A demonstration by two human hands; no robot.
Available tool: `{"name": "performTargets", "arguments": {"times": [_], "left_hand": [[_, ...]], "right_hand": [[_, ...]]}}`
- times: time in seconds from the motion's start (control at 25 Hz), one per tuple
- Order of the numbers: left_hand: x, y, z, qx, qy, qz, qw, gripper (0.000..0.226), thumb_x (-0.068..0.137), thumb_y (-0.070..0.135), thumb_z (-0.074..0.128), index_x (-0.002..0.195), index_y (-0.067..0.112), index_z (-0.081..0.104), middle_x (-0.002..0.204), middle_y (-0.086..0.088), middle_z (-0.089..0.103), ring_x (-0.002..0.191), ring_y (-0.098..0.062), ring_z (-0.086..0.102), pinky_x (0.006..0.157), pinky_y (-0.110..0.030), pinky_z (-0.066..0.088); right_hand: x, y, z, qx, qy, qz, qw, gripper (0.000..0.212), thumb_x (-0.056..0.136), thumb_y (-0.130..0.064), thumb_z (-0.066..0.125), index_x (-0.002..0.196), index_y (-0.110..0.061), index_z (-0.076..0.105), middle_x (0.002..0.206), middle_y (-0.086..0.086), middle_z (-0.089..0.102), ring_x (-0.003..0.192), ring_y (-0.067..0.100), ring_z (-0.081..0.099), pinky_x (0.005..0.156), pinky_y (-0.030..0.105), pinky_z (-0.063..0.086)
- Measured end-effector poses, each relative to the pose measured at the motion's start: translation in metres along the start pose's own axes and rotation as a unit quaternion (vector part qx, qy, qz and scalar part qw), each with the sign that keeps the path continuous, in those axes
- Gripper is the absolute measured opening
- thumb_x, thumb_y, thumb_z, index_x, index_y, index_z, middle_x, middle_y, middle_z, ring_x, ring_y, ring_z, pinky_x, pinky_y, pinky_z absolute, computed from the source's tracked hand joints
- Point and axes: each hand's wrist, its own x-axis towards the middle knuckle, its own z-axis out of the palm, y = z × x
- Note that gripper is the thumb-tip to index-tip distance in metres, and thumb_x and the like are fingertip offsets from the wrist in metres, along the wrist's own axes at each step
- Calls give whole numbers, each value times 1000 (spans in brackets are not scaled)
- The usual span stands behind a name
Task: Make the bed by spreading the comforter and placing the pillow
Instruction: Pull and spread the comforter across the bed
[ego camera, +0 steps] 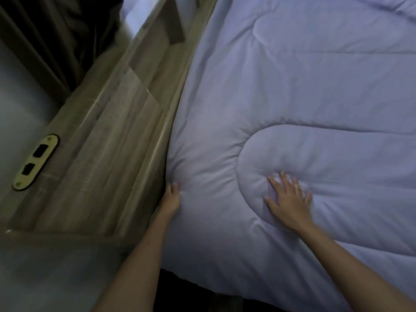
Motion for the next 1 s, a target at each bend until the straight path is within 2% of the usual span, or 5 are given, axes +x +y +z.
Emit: {"name": "performTargets", "arguments": {"times": [0.4,0.52,0.64,0.8,1.0], "left_hand": [[17,10,18,-30,74,-63,995,46,101,25,33,135,-5,42,142,-26,43,129,-39,43,105,-41,34],[-14,54,35,129,223,170,951,47,93,20,34,134,-1,46,140,-23,46,129,-39,44,105,-50,33],[-46,100,83,141,141,406,892,51,92,28,32,131,1,52,136,-19,53,128,-34,49,107,-47,35],[-78,118,140,179,-4,441,879,50,92,28,31,132,7,53,138,-11,54,129,-26,50,108,-47,37],[-72,33,121,378,137,403,822,52,98,32,28,141,7,41,145,-12,45,131,-28,47,104,-42,34]], "right_hand": [[-6,-3,17,-66,69,9,995,66,82,-61,32,143,-36,30,154,3,34,138,34,35,100,64,31],[4,12,-3,15,147,-14,989,60,85,-50,36,133,-18,52,140,9,52,125,31,53,98,50,43],[25,24,-27,133,276,17,952,48,89,-32,40,122,-2,59,130,17,59,119,33,56,101,41,42],[44,5,-31,244,229,-48,941,39,92,-14,42,124,0,58,132,18,57,125,30,52,108,27,31],[18,58,5,-41,134,-102,985,54,94,-43,29,145,-26,34,153,-2,34,141,22,32,111,53,22]]}}
